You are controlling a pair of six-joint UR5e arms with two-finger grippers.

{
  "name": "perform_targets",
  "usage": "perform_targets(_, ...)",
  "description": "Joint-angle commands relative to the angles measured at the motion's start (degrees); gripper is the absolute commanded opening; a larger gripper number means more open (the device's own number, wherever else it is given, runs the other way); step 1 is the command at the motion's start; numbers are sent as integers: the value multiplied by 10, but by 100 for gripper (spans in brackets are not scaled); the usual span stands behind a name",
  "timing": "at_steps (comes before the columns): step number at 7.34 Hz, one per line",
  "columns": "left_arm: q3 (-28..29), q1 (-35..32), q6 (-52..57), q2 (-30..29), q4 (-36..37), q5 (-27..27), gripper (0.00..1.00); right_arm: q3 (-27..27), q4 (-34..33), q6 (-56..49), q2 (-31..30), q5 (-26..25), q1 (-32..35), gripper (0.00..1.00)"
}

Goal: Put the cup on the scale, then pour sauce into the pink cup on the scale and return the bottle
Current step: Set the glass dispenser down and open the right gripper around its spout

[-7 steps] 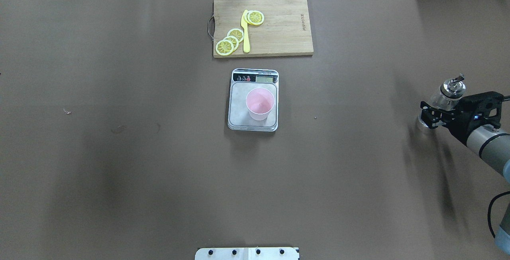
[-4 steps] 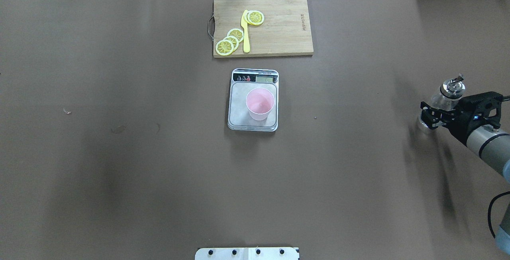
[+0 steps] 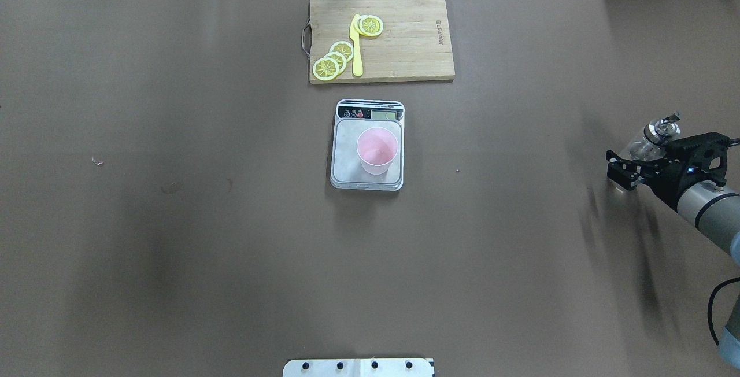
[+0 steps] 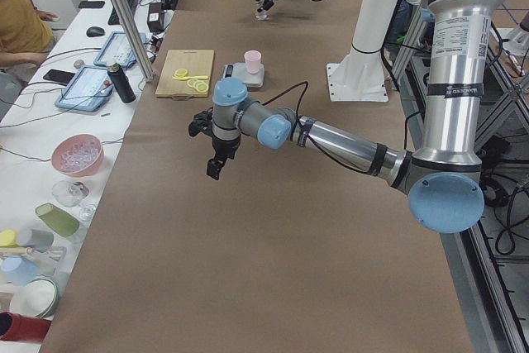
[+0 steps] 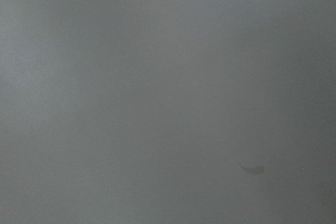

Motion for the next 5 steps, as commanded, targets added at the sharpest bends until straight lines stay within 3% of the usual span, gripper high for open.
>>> perform_targets(1,-1,0,0,0,0,0,97,0,32,1,-24,16,1,100)
perform_targets(5,-1,0,0,0,0,0,97,19,36,8,-47,17,3,100)
